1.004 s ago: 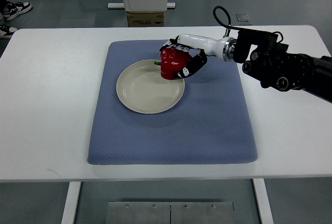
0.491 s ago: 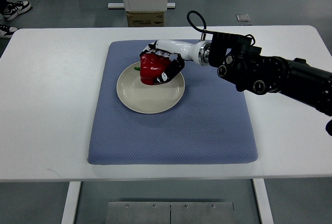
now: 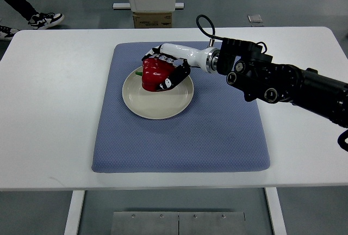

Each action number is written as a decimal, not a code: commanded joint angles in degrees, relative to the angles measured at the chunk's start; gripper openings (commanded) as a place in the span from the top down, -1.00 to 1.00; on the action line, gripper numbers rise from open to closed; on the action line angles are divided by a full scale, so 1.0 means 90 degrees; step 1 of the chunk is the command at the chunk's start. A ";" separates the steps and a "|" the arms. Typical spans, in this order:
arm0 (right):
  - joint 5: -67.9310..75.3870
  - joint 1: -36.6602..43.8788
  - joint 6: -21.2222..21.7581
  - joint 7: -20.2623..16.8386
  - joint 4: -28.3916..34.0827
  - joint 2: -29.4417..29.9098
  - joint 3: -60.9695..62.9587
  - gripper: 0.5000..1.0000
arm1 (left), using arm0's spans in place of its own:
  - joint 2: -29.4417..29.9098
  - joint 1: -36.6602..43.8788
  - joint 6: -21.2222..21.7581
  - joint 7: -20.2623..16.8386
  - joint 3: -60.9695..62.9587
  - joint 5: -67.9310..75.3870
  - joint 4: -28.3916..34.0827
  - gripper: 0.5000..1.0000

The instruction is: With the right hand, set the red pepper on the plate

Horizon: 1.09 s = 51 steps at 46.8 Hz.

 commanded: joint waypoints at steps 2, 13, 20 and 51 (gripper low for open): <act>-0.0001 -0.0044 0.0001 0.0006 0.0146 -0.0001 -0.0001 1.00 | 0.0000 0.0000 0.0000 0.0000 0.0000 0.0000 0.0000 -1.00; -0.0001 -0.0210 0.0001 0.0055 0.0205 -0.0001 -0.0001 1.00 | 0.0000 0.0000 0.0000 0.0000 0.0000 0.0000 0.0000 -1.00; -0.0001 -0.0239 -0.0009 -0.0004 0.0175 -0.0001 -0.0001 1.00 | 0.0000 0.0000 0.0000 0.0000 0.0000 0.0000 0.0000 -1.00; 0.0058 -0.0415 -0.0360 -0.0160 0.0078 -0.0001 0.0019 -0.99 | 0.0000 0.0000 0.0000 0.0000 0.0000 0.0000 0.0000 -1.00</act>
